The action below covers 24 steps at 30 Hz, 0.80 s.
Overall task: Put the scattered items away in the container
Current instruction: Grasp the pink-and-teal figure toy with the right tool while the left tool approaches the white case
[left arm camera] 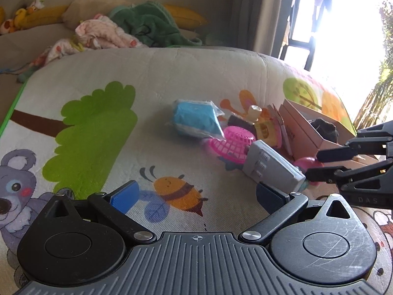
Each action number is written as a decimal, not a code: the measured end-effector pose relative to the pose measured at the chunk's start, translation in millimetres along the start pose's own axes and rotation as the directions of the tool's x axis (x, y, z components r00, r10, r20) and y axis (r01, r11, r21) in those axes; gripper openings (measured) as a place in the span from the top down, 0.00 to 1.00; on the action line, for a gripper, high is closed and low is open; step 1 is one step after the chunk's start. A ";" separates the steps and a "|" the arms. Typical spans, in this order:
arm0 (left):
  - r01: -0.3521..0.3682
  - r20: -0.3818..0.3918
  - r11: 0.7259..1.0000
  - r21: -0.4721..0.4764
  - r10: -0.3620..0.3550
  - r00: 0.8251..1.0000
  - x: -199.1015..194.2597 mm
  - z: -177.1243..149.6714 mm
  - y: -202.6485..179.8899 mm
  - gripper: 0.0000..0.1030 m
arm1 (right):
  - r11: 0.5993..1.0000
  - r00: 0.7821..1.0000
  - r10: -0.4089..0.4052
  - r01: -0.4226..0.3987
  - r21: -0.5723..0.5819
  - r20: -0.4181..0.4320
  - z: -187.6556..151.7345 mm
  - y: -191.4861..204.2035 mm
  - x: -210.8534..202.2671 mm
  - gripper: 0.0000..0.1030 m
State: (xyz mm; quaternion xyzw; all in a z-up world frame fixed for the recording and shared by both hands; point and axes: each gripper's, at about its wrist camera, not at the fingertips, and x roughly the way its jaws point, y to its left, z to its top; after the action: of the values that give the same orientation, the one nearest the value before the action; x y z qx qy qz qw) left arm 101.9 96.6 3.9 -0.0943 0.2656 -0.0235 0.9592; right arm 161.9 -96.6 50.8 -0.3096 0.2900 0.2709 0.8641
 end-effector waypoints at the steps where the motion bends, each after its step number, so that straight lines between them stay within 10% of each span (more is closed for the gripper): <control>1: 0.000 0.001 1.000 0.010 0.000 1.000 -0.2 0.0 -1.7 0.00 | 1.000 1.000 0.019 -0.019 0.004 -0.004 -7.0 2.9 -6.8 0.71; 9: 0.060 -0.047 0.987 0.147 -0.054 0.997 0.1 1.6 -35.1 0.00 | 0.976 0.997 0.045 -0.031 0.217 -0.059 -83.3 -6.9 -46.6 0.73; 17: -0.068 -0.089 0.912 0.405 0.113 0.990 22.8 -3.4 -75.8 0.00 | 0.907 0.999 -0.007 -0.011 0.422 0.042 -104.3 -30.4 -60.8 0.33; 24: -0.275 -0.020 0.866 0.418 0.311 0.950 18.3 9.1 -46.9 0.00 | 0.873 0.998 -0.001 -0.032 0.488 0.069 -76.1 -24.9 -37.9 0.24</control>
State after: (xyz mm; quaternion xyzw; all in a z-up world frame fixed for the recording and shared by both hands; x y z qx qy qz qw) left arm 122.5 50.3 11.4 0.1513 0.3074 0.0631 0.9373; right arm 126.6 -176.7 36.8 -0.0699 0.3224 0.2061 0.9212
